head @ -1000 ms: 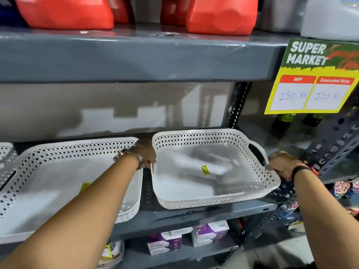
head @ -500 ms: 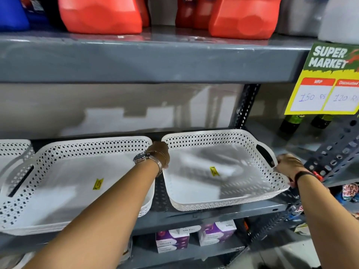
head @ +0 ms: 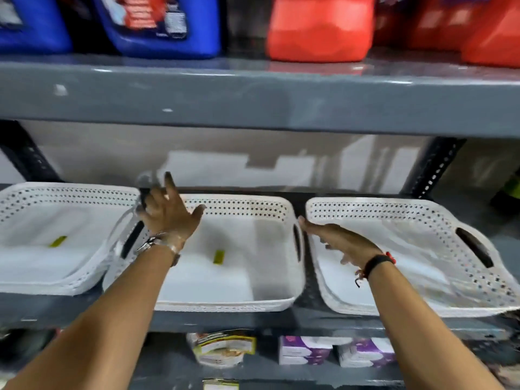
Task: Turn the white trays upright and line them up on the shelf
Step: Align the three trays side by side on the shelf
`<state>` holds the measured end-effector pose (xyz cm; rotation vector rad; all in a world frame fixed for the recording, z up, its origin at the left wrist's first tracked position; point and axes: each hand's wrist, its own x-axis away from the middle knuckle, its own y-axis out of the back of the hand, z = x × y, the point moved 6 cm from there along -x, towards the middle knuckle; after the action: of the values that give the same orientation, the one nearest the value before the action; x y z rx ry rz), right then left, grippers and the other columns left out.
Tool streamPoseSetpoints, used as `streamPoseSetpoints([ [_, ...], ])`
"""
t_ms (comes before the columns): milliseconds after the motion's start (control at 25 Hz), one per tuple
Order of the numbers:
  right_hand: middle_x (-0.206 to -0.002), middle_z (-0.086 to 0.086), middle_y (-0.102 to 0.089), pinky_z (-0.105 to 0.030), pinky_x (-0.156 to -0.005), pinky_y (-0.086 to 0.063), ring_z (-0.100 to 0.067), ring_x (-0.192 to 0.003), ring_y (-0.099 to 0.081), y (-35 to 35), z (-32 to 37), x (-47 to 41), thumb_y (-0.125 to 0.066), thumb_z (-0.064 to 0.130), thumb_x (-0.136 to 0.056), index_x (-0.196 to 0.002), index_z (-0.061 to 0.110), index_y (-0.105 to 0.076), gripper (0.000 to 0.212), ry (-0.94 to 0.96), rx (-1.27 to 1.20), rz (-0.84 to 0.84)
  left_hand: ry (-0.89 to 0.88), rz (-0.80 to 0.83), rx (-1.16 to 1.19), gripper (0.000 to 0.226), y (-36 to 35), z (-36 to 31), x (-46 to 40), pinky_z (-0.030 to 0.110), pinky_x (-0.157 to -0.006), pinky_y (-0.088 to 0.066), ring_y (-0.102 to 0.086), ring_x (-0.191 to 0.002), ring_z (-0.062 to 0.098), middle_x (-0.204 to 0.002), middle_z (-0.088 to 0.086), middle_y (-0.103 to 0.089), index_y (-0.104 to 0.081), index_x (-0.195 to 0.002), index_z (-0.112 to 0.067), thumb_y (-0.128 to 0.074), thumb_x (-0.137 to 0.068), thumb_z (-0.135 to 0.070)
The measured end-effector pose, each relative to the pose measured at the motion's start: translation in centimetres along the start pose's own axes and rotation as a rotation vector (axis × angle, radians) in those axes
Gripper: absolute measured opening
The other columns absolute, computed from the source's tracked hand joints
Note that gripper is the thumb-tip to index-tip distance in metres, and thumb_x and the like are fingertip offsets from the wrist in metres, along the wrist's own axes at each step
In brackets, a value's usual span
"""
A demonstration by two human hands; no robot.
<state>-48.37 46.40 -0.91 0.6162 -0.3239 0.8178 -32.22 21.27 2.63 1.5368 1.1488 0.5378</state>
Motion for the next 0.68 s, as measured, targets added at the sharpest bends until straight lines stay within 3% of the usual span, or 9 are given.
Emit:
streamPoseSetpoints([
  [80,-0.158,0.0,-0.021,-0.047,-0.112,-0.025,-0.024,-0.143,-0.026,-2.2,-0.7,-1.4,-0.061,0.07,-0.065,-0.148,0.018,-0.021,0.106,-0.06,0.082,-0.014,0.101,0.068,-0.054,0.104,0.0,7.2,-1.3,0.052,-0.114,-0.015,-0.019,-0.141,0.036,-0.154,0.021,-0.016,0.0,-0.151,-0.014,-0.059,-0.077,-0.056],
  [200,-0.158,-0.006,-0.021,-0.043,-0.113,-0.028,-0.029,-0.142,-0.027,-3.9,-0.9,-2.8,-0.069,0.052,-0.072,-0.15,0.01,-0.012,0.105,-0.063,0.179,-0.15,0.211,0.403,-0.062,0.116,-1.3,15.1,-3.0,0.045,-0.113,-0.027,-0.024,-0.141,0.037,-0.155,0.021,-0.019,0.009,-0.15,-0.011,-0.064,-0.073,-0.058],
  [320,-0.15,-0.016,-0.036,-0.042,-0.106,-0.035,-0.034,-0.135,-0.037,-4.3,-0.9,-2.7,-0.073,0.035,-0.075,-0.145,0.007,-0.025,0.089,-0.06,0.233,-0.318,0.205,0.671,0.252,0.089,-3.0,16.8,-3.1,0.035,-0.11,-0.035,-0.038,-0.136,0.034,-0.15,0.019,-0.034,-0.017,-0.147,-0.002,-0.068,-0.081,-0.034],
  [400,-0.138,-0.022,-0.049,-0.039,-0.094,-0.041,-0.035,-0.12,-0.049,-4.2,-0.8,-2.3,-0.071,0.028,-0.078,-0.131,0.003,-0.042,0.066,-0.098,0.292,-0.4,0.118,0.627,0.243,0.057,-3.0,16.1,-3.1,0.031,-0.102,-0.04,-0.048,-0.128,0.032,-0.141,0.019,-0.048,-0.042,-0.134,0.001,-0.061,-0.087,-0.024],
  [480,-0.125,-0.024,-0.058,-0.034,-0.083,-0.041,-0.035,-0.108,-0.054,-4.9,-0.6,-2.1,-0.066,0.025,-0.081,-0.114,0.002,-0.053,0.043,-0.115,0.34,-0.433,0.034,0.559,0.174,0.04,-3.1,15.6,-2.9,0.032,-0.096,-0.045,-0.055,-0.12,0.033,-0.13,0.02,-0.058,-0.054,-0.121,0.002,-0.053,-0.091,-0.023],
  [680,-0.093,-0.02,-0.062,-0.03,-0.067,-0.039,-0.028,-0.081,-0.052,-6.0,-0.5,-2.6,-0.054,0.01,-0.085,-0.105,-0.002,-0.058,0.025,-0.068,0.383,-0.483,0.056,0.419,0.079,0.039,-3.1,14.7,-2.5,0.037,-0.089,-0.05,-0.06,-0.113,0.037,-0.122,0.021,-0.063,-0.059,-0.116,0.004,-0.049,-0.093,-0.027],
])
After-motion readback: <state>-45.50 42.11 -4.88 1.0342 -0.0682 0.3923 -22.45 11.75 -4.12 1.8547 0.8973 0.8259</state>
